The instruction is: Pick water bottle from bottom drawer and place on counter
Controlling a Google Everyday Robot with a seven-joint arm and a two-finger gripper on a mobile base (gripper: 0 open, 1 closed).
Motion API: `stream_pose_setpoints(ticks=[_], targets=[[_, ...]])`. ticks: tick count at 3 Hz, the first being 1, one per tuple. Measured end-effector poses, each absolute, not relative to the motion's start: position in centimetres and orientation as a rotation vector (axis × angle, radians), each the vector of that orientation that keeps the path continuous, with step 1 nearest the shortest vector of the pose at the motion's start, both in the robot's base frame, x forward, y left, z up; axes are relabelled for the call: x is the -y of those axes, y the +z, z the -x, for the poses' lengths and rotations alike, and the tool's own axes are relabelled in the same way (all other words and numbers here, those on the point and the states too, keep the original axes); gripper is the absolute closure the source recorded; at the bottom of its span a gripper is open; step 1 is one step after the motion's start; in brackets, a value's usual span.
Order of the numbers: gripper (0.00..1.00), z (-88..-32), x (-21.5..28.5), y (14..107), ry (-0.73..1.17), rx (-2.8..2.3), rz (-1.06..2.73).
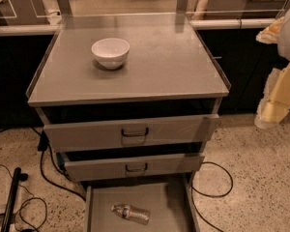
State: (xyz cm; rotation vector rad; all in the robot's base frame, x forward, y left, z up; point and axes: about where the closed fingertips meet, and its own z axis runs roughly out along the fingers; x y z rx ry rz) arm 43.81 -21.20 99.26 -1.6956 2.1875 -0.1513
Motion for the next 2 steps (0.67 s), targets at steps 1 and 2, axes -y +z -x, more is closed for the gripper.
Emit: stream_pose_setpoints(ticks=[1,2], targets=[[0.00,-43.8,21.2,99.3,-0.151,-2.187,1.696],[0.00,-42.2,21.1,95.1,-0.071,-2.220,1.694]])
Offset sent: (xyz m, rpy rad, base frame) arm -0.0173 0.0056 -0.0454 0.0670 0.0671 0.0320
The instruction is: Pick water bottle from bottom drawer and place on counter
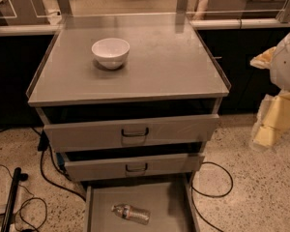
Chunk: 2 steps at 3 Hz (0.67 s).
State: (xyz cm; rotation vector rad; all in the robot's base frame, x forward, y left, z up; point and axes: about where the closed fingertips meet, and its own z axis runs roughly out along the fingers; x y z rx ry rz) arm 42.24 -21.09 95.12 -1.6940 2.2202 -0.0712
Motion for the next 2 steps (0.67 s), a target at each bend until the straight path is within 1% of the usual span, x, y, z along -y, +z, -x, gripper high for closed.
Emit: stream_pose_setpoints(ticks=[1,2], targets=[[0.00,-42.2,21.0,95.2,-0.065,-2.221,1.695],[0.00,-41.6,19.4,91.9,-0.004,-2.240,1.713]])
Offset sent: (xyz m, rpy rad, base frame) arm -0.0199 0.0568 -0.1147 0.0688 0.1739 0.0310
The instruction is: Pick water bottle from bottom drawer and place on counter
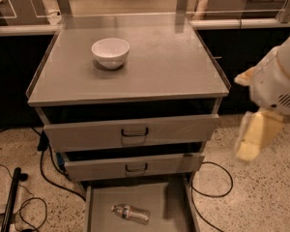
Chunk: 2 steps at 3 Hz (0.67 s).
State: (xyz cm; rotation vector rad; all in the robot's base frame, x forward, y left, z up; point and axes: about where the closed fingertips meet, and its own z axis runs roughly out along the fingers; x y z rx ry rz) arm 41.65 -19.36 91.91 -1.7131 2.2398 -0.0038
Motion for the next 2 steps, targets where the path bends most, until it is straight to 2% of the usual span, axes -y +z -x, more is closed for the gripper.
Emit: stream_pose_setpoints(ticks=[2], targets=[[0.00,-39.0,16.1,80.6,0.263,-2.271,1.749]])
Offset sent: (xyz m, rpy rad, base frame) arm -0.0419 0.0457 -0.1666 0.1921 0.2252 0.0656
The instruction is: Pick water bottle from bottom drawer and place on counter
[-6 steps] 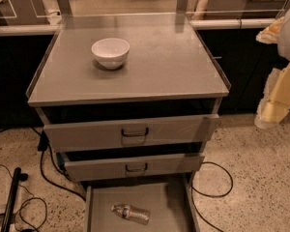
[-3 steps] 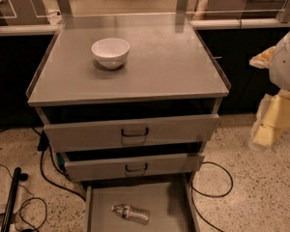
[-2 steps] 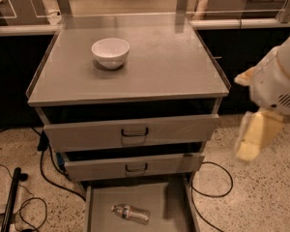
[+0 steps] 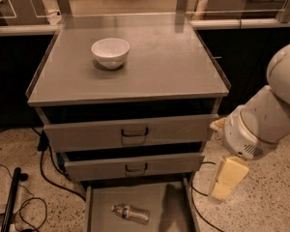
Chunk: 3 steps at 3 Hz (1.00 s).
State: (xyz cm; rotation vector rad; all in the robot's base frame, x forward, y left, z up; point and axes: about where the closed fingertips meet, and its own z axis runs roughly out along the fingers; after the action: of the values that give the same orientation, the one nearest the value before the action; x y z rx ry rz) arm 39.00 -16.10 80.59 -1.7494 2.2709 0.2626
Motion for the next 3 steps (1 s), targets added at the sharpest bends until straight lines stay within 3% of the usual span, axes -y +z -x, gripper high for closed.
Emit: stream_pose_setpoints(ticks=[2,3], targets=[[0.00,-38.2,14.8,76.5,0.425,-2.039,1.648],[0.00,-38.2,14.7,76.3,0.418,-1.944,1.693]])
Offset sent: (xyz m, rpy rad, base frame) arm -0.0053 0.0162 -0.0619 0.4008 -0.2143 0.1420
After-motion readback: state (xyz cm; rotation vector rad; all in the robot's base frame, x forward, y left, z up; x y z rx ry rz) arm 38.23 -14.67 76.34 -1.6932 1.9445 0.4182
